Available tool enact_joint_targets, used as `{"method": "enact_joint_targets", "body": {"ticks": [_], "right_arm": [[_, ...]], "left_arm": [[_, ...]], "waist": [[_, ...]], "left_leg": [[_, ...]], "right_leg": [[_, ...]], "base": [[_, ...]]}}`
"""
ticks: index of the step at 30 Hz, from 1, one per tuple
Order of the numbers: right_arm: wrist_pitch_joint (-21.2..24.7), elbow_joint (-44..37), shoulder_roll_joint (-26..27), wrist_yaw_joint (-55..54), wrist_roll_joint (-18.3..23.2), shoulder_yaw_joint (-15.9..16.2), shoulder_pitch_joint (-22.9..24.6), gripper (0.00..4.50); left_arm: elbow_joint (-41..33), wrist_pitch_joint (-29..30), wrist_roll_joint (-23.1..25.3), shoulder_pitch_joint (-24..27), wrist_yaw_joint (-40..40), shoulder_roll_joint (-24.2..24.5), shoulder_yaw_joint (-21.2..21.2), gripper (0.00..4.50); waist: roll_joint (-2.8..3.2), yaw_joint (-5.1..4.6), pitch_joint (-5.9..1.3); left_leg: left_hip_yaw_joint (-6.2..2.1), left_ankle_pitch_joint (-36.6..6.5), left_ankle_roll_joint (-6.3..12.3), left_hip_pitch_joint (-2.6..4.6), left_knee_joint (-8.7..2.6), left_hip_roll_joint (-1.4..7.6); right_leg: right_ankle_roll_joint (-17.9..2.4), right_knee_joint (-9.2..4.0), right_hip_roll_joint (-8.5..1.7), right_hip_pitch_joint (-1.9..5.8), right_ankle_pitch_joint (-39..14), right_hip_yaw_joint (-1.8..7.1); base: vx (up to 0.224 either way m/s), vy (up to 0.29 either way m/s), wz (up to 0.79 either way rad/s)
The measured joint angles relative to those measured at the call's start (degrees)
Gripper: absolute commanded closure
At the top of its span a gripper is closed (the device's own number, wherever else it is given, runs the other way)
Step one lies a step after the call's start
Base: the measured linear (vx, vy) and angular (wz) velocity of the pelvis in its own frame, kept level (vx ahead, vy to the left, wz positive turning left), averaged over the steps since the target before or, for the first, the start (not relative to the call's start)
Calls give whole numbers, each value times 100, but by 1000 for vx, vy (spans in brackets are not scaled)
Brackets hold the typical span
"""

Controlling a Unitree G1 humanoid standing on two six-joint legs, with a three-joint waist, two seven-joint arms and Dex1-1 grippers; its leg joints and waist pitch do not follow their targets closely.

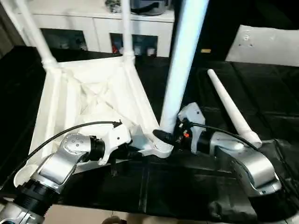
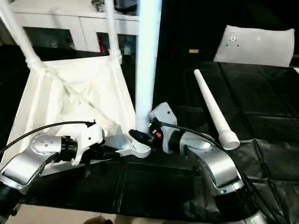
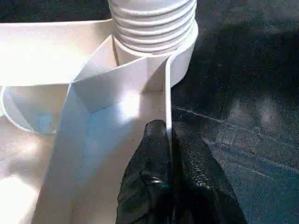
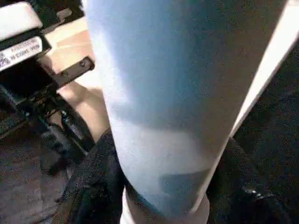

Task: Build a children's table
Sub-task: Insert table leg to table base

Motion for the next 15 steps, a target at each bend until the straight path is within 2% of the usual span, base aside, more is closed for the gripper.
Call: {"method": "enact_joint_targets", "body": {"ticks": [9,15], "right_arm": [[17,223,25,159,-44,31,-126,257],[11,557,329,95,166,-321,-100,257]], "left_arm": [[120,-18,117,-151,-72,0,-98,450],[174,-31,155,-161,-73,-4,-89,450]], "waist": [[-33,9,-10],[-33,1,-12]], "left_leg": [[0,0,0,23,1,0],[-2,0,-1,43,1,2]], "right_leg": [[-1,1,0,23,1,-1],[-4,1,0,43,3,-1]], "base": [[0,0,0],[0,0,0]]}}
